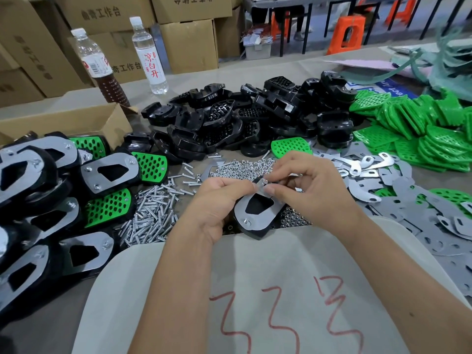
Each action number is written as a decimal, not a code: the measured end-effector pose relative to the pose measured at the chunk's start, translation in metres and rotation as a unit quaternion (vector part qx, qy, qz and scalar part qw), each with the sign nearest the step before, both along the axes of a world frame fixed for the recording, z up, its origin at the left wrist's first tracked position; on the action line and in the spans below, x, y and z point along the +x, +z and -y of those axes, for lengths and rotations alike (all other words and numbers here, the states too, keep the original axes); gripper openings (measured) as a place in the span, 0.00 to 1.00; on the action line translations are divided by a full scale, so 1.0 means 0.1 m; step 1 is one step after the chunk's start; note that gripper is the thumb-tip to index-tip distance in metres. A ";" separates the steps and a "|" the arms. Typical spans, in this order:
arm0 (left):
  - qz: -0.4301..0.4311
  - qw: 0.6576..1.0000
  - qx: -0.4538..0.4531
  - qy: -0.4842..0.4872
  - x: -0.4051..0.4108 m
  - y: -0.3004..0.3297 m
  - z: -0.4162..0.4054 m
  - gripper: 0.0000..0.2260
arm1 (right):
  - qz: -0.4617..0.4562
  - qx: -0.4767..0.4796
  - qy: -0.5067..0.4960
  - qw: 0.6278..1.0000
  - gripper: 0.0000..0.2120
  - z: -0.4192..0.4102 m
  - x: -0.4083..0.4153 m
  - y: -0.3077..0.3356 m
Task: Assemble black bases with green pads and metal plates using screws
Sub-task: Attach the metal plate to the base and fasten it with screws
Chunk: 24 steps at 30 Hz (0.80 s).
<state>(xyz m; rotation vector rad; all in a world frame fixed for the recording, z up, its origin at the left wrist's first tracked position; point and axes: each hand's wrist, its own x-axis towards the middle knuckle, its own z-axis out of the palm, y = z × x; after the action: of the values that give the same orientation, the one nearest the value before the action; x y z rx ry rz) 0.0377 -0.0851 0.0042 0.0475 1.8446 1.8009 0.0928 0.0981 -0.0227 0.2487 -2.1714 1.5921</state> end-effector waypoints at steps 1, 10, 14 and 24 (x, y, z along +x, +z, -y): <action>0.001 1.000 0.001 0.001 0.00 0.00 0.00 0.08 | -0.001 -0.012 -0.005 1.000 0.05 -0.01 0.00 0.00; -0.002 1.000 -0.008 0.006 0.00 0.00 -0.01 0.04 | 0.033 -0.034 0.008 0.999 0.05 0.00 0.02 0.05; -0.004 1.000 -0.007 0.003 0.03 0.01 -0.02 0.03 | 0.035 -0.036 -0.003 0.999 0.03 0.03 0.02 0.05; -0.043 0.997 0.047 0.048 0.09 0.08 -0.08 0.07 | -0.095 0.266 -0.125 0.951 0.07 0.15 -0.04 0.12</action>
<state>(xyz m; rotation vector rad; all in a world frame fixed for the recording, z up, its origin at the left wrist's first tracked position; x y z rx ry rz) 0.0464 -0.0774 0.0119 0.0747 1.8491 1.9786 0.0888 0.0829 -0.0111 0.2612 -2.3269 0.7914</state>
